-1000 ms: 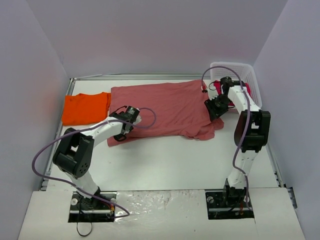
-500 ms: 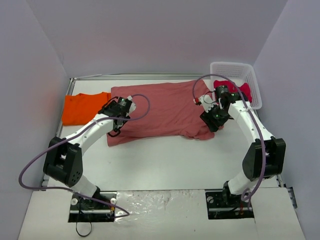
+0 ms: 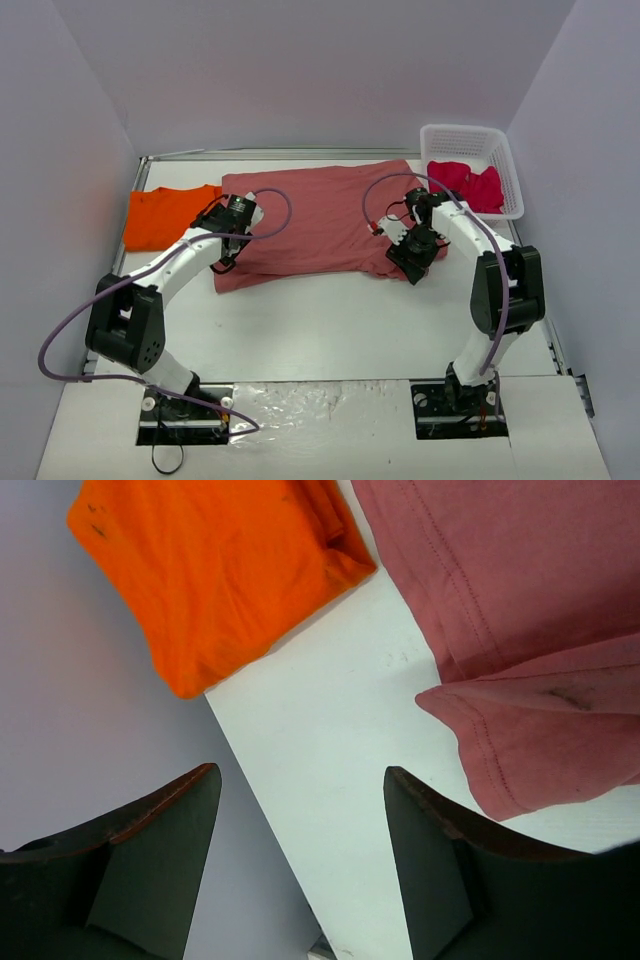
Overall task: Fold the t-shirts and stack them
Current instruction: Flatten out the tshirt
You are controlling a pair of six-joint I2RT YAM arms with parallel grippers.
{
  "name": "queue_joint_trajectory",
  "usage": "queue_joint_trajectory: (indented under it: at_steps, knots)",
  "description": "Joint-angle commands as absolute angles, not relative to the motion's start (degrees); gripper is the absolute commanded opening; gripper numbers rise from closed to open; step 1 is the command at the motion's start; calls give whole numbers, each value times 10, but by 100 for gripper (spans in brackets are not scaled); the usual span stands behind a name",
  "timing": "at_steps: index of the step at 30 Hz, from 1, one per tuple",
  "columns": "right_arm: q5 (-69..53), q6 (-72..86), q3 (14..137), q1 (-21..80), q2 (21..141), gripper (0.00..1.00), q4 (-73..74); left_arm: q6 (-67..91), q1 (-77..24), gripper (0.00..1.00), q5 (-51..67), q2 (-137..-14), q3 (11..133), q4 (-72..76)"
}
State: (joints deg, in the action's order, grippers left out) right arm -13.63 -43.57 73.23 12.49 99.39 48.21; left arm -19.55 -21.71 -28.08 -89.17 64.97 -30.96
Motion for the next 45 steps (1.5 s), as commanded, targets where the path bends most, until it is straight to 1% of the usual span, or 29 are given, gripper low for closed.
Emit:
queue_joint_trajectory:
  at_steps: [1,6,14,21,22,25,26,27,30,34,38,43,45]
  knots:
    - [-153,-451,755,144,1023,47,508,-185,-207,65,-280,-887,653,-309]
    - [-158,-448,767,174,1064,46,492,-181,-197,65,-268,-891,654,-306]
    - [-162,-448,796,182,1124,46,472,-182,-192,65,-268,-902,653,-304]
    - [-159,-443,810,188,1150,45,450,-183,-192,65,-267,-912,652,-301]
    - [-158,-443,812,187,1157,43,449,-183,-192,65,-266,-915,652,-301]
    - [-152,-439,811,187,1165,18,445,-183,-192,65,-264,-918,650,-301]
    - [-151,-436,810,187,1165,3,444,-183,-191,65,-264,-917,651,-302]
    - [-152,-434,810,187,1165,0,444,-182,-192,65,-263,-917,651,-302]
    - [-150,-427,803,190,1144,0,446,-184,-192,65,-262,-913,652,-303]
    - [-139,-415,792,207,1077,0,458,-184,-192,65,-260,-907,656,-308]
    - [-152,-405,795,231,1012,0,511,-185,-192,65,-258,-893,655,-310]
    - [-148,-371,778,296,925,0,538,-186,-193,65,-254,-878,657,-315]
    - [-142,-350,769,317,909,0,544,-185,-193,65,-251,-877,659,-318]
